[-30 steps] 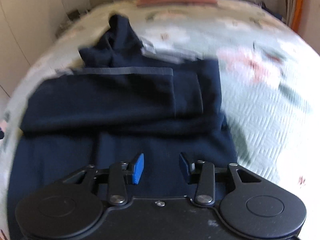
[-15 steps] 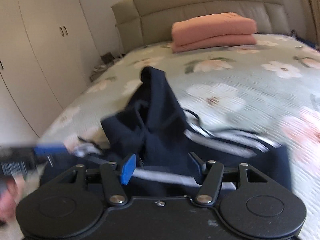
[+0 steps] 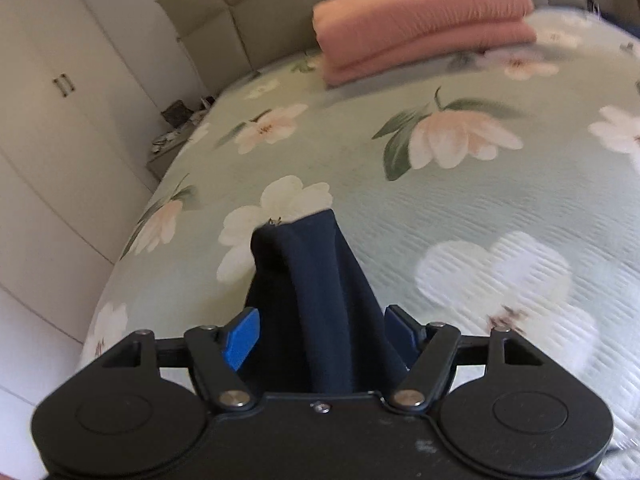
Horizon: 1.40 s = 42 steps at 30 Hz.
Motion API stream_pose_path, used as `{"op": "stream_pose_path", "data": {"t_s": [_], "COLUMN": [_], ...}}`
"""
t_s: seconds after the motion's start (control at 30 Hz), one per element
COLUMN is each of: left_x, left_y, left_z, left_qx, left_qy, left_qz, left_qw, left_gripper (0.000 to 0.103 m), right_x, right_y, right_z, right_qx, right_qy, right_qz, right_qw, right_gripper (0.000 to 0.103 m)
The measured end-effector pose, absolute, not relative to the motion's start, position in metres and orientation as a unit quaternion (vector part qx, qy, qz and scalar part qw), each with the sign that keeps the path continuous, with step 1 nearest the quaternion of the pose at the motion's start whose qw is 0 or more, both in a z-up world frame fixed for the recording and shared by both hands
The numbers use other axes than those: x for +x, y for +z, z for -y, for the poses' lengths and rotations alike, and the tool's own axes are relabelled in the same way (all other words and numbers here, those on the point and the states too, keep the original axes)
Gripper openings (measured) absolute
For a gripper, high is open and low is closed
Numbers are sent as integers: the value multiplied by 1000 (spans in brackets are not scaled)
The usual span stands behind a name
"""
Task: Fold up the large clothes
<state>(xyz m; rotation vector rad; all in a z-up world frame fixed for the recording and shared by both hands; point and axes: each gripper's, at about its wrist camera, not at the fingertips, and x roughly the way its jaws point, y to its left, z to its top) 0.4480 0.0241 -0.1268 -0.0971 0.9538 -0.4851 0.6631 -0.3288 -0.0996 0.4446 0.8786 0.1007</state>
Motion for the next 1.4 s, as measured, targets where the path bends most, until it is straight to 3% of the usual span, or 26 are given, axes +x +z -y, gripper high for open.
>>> {"op": "stream_pose_path", "data": {"t_s": [0.13, 0.3, 0.33, 0.37, 0.4, 0.7, 1.03, 1.17, 1.27, 1.3, 1.37, 1.4], "left_x": [461, 476, 478, 479, 480, 474, 454, 441, 429, 425, 419, 416], "left_y": [-133, -144, -147, -148, -150, -146, -83, -54, -43, -42, -46, -51], "left_z": [-47, -60, -61, -60, -59, -38, 2, 26, 37, 38, 38, 38], "left_qx": [-71, -90, -90, -90, -88, -72, -68, -65, -50, -48, -43, -39], "left_qy": [-199, -180, -178, -178, -178, -200, -242, -264, -274, -276, -277, -276], "left_qz": [-466, -474, -474, -475, -476, -470, -421, -396, -394, -399, -416, -427], "left_qw": [859, 858, 857, 857, 857, 857, 872, 877, 876, 873, 865, 860], "left_gripper": [49, 49, 49, 49, 49, 49, 49, 49, 51, 53, 54, 54], "right_x": [700, 728, 731, 731, 731, 663, 473, 393, 335, 315, 281, 267], "right_y": [-108, -125, -128, -130, -131, -76, 32, 64, 66, 58, 31, 15], "right_z": [305, 266, 262, 259, 257, 284, 314, 325, 325, 323, 318, 316], "right_qx": [188, 61, 42, 30, 22, 66, 74, 90, 73, 63, 56, 53], "right_qy": [54, 11, 3, 2, 6, 66, 120, 149, 189, 203, 229, 232], "right_qz": [-436, -445, -439, -431, -425, -320, -223, -220, -267, -298, -371, -410], "right_qw": [879, 893, 897, 902, 905, 943, 965, 960, 942, 930, 898, 880], "right_gripper": [83, 81, 69, 49, 14, 14, 14, 14, 16, 18, 32, 48]}}
